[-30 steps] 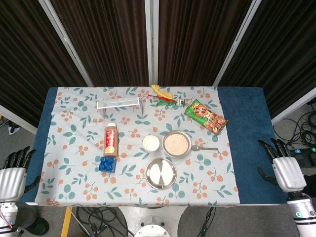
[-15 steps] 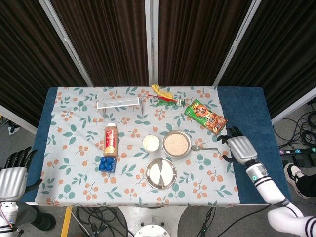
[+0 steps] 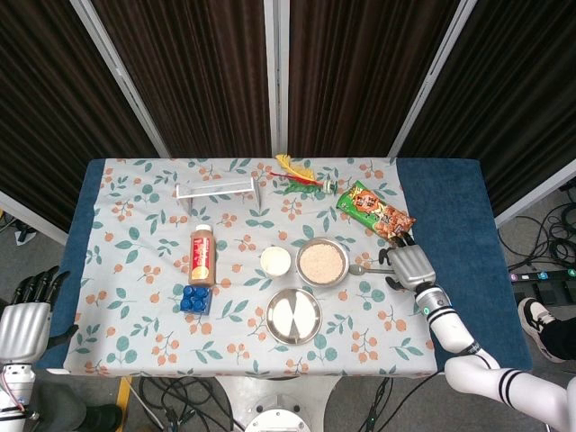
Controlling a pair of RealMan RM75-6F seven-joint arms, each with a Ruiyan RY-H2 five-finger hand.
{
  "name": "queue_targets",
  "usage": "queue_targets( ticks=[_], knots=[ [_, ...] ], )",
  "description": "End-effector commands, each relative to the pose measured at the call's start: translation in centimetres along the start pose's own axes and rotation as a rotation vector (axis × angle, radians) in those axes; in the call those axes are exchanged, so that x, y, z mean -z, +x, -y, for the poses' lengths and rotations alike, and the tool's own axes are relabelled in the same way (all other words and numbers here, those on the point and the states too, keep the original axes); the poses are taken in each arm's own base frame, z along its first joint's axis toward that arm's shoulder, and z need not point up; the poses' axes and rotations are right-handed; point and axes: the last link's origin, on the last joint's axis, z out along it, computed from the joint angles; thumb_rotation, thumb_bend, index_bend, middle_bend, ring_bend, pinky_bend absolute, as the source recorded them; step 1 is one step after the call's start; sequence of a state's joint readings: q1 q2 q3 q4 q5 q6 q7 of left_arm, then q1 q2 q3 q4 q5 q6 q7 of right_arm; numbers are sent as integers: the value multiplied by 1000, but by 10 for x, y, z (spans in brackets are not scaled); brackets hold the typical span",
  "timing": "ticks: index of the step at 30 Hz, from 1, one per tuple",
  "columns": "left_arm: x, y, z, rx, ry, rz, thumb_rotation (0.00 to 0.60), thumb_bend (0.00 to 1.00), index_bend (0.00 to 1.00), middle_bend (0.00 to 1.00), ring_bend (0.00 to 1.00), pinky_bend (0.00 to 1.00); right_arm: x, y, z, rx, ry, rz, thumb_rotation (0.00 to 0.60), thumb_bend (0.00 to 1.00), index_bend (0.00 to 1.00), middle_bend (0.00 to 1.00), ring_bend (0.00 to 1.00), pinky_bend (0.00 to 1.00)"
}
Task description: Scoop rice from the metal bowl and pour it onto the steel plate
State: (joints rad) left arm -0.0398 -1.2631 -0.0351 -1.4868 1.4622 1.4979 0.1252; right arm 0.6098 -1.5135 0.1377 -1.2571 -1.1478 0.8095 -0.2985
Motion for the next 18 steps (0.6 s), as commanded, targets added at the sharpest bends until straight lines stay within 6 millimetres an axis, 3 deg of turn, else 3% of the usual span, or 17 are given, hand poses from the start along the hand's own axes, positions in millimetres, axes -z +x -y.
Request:
queue_targets(
  ticks=[1,18],
  knots=[
    [1,-1,1,3,4,2,600,185,185,187,134,134,-5,-5,2,3,-4,7,600,240,434,472,141,44],
    [0,-5,5,12,17,14,600,185,184,187,134,134,-17,-13,7,8,0,28,600,259,455,492,149,44]
  ],
)
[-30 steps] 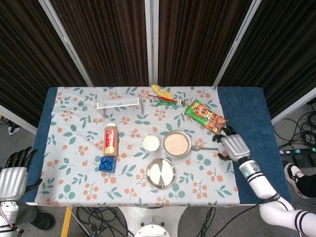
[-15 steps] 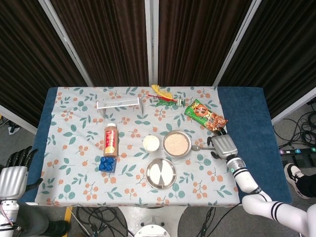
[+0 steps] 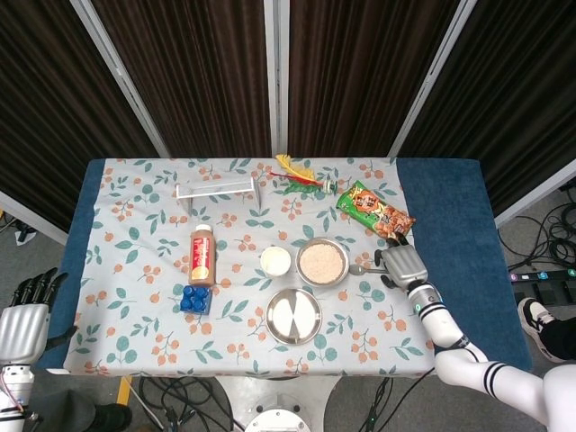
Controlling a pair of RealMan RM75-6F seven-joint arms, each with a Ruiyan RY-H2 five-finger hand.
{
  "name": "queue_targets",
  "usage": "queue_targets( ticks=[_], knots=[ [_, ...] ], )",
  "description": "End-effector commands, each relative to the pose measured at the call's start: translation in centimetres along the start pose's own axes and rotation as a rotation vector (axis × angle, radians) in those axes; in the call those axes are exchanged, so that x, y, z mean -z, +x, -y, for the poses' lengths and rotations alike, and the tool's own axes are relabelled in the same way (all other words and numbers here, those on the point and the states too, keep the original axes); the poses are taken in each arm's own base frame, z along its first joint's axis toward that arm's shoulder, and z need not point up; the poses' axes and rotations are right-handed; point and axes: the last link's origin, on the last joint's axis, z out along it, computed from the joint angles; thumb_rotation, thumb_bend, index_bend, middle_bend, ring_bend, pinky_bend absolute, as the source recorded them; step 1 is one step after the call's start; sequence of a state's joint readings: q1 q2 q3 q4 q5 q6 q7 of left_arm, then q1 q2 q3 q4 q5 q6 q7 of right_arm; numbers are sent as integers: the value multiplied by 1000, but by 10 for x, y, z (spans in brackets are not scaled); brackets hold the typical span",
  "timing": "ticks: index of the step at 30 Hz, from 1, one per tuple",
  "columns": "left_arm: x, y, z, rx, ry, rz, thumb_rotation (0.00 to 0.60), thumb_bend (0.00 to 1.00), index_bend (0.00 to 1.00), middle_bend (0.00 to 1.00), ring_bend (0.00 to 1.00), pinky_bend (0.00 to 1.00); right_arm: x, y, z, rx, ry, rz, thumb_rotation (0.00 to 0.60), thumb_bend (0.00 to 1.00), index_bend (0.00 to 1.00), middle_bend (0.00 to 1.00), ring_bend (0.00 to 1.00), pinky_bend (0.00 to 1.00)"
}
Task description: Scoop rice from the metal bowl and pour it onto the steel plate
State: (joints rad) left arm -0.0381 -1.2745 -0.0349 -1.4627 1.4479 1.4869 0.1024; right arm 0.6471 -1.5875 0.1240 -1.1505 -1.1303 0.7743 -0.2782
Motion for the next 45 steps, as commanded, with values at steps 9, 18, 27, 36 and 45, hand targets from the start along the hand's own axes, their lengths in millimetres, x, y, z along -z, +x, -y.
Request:
queue_targets(
  ticks=[9,18,27,36,45],
  knots=[
    [0,-3,2,4,6,3,600,185,184,187,134,134,-4,-2,7,19,17,9,600,278,490,516,168,47],
    [3,-4,3,9,14,2,600,185,184,187,133,134,-1,4,8,43,38,0,600,319,522,529,179,49],
    [4,-1,4,4,14,-8,600,185,184,187,134,134,22,54,-17,183,81,-15,600,321,529,530,179,48],
    [3,1,3,2,10,-14,600,185,184,187,134,134,6,110,8,407,172,-14,600,325,548,536,179,48],
    [3,2,4,4,10,-20,600,185,185,187,134,134,-30,123,63,692,269,22,600,327,557,538,180,46]
  ],
)
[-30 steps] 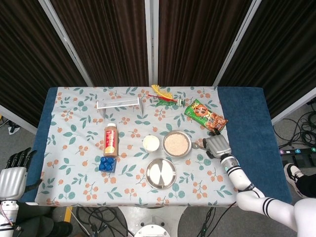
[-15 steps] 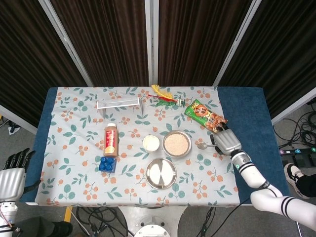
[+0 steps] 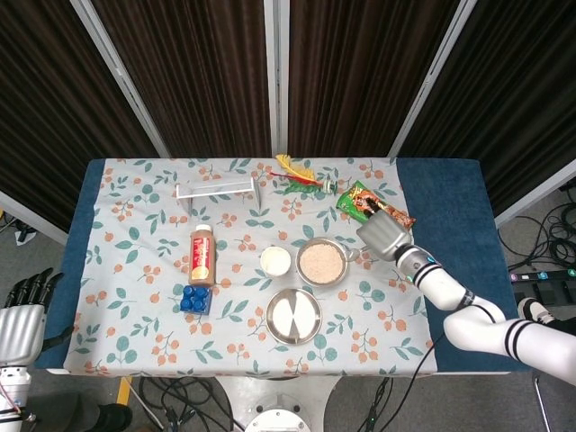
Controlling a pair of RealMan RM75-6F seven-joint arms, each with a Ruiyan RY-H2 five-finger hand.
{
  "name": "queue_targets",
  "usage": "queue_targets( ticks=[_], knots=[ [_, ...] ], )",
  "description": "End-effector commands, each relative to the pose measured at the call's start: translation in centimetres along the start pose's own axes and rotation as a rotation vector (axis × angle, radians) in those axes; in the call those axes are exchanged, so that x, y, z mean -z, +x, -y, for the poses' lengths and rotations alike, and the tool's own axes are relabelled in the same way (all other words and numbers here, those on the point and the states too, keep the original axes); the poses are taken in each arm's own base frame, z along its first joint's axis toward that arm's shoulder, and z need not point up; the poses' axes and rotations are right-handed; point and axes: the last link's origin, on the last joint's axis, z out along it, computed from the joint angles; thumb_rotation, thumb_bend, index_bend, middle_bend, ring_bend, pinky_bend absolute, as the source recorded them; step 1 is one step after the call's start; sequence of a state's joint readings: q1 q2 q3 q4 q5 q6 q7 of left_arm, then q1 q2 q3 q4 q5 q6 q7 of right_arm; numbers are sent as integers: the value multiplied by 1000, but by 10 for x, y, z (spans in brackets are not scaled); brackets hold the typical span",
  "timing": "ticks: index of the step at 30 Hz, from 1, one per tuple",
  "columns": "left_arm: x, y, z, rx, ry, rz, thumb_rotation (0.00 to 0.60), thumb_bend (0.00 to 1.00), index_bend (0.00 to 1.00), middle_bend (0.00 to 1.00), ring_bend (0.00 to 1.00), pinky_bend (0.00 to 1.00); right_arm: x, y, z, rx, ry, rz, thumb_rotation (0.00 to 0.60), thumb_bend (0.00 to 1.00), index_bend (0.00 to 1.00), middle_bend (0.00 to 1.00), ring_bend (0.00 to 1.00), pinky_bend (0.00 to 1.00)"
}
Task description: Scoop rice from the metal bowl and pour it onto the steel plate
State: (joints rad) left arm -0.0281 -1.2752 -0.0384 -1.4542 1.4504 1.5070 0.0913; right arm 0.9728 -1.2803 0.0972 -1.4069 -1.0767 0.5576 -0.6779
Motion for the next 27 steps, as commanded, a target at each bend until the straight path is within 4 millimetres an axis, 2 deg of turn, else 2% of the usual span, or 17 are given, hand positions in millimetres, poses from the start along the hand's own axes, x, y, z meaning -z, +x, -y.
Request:
queue_targets(
  ticks=[1,13,20,27],
  knots=[
    [0,0,0,1,1,0,600,185,185,187,134,134,-21,13,19,115,48,27,600,327,558,538,180,44],
    [4,-3,6,16,16,-4,600,185,184,187,134,134,-48,23,65,376,71,32,600,327,563,538,179,23],
    [7,-5,8,25,24,-8,600,185,184,187,134,134,-54,31,86,417,75,11,600,327,565,538,180,16],
    [11,-6,11,26,31,-8,600,185,185,187,134,134,-57,29,97,414,86,7,600,327,568,538,180,11]
  ],
)
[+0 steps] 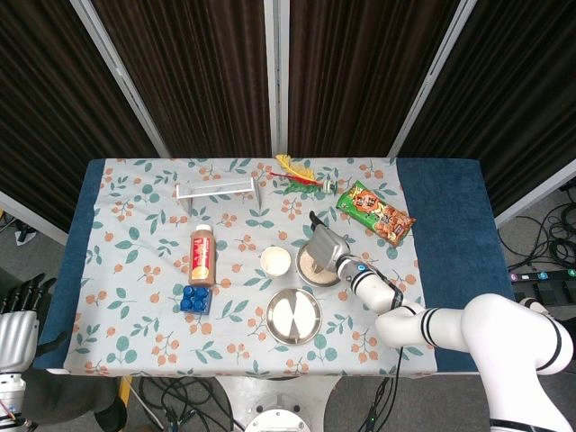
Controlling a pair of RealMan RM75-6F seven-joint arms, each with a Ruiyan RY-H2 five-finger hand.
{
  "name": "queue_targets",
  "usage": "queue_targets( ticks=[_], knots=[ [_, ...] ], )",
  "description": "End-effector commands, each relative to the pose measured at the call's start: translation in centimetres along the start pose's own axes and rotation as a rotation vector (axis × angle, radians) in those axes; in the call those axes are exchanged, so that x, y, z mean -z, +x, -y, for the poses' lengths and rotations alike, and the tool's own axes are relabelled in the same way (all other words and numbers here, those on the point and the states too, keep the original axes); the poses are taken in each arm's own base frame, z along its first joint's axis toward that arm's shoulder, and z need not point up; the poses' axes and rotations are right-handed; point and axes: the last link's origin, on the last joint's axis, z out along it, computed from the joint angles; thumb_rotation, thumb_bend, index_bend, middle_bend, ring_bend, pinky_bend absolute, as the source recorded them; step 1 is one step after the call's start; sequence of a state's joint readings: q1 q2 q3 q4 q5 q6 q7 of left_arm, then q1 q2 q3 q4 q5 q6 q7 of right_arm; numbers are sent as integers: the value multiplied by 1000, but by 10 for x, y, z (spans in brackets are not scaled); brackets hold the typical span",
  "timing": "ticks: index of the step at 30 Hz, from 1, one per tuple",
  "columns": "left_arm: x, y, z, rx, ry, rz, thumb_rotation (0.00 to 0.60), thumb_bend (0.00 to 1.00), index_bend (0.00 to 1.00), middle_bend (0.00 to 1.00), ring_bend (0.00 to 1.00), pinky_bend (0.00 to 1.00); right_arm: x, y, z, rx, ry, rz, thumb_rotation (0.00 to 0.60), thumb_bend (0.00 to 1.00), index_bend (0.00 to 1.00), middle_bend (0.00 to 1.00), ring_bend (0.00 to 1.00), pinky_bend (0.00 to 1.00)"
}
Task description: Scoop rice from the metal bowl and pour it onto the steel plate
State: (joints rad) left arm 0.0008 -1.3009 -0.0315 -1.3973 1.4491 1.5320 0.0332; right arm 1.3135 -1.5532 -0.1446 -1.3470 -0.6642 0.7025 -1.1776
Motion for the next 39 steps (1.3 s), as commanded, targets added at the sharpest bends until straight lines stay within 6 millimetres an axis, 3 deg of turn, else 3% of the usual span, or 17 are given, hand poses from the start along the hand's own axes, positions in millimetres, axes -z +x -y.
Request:
queue_targets(
  ticks=[1,11,29,39],
  knots=[
    [0,0,1,1,2,0,600,185,185,187,133,134,0,1,2,-14,1,-4,600,327,568,538,180,10],
    [-1,2,-1,-2,-8,-5,600,185,184,187,133,134,4,-4,5,-116,-5,-39,600,327,585,539,193,7],
    [-4,8,-6,-20,-20,-19,600,185,184,187,134,134,27,-41,-35,-429,-129,-97,600,327,588,539,206,1],
    [-6,12,-9,-31,-28,-20,600,185,184,187,134,134,34,-24,-56,-524,-151,-174,600,327,588,538,206,0]
  ],
)
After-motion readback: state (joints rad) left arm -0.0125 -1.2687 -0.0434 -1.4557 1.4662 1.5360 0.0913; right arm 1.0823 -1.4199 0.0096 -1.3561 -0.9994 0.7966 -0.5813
